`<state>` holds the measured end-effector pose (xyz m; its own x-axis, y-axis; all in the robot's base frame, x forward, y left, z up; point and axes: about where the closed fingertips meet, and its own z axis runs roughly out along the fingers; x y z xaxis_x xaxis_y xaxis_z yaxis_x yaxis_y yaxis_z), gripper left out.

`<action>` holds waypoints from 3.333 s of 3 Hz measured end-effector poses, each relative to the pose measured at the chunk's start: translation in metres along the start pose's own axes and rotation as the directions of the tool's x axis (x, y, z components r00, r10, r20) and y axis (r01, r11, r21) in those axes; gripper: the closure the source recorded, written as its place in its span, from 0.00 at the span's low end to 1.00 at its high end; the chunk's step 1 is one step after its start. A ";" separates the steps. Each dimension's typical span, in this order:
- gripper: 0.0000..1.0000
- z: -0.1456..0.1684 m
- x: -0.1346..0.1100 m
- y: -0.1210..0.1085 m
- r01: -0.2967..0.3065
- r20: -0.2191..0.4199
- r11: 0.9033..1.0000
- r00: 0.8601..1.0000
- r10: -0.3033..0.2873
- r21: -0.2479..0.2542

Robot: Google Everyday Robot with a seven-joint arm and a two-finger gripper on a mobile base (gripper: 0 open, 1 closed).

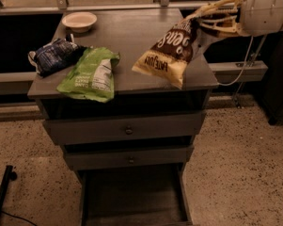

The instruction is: Pick brown chip bag from bottom drawer and place on counter

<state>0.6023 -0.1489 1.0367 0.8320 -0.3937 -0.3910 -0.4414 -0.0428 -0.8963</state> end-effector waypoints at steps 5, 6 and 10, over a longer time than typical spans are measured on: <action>0.35 0.039 0.162 0.099 -0.198 -0.221 0.919 0.934 0.282 0.341; 0.11 0.122 0.133 0.129 -0.186 -0.153 0.973 0.967 0.205 0.134; 0.36 0.129 0.117 0.113 -0.177 -0.135 0.980 0.973 0.188 0.091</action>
Offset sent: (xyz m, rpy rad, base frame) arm 0.1289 -0.0500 -0.0129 0.2011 -0.1045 -0.3265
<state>0.6926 -0.0816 0.8629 0.6811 -0.5147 -0.5208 -0.5491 0.1115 -0.8283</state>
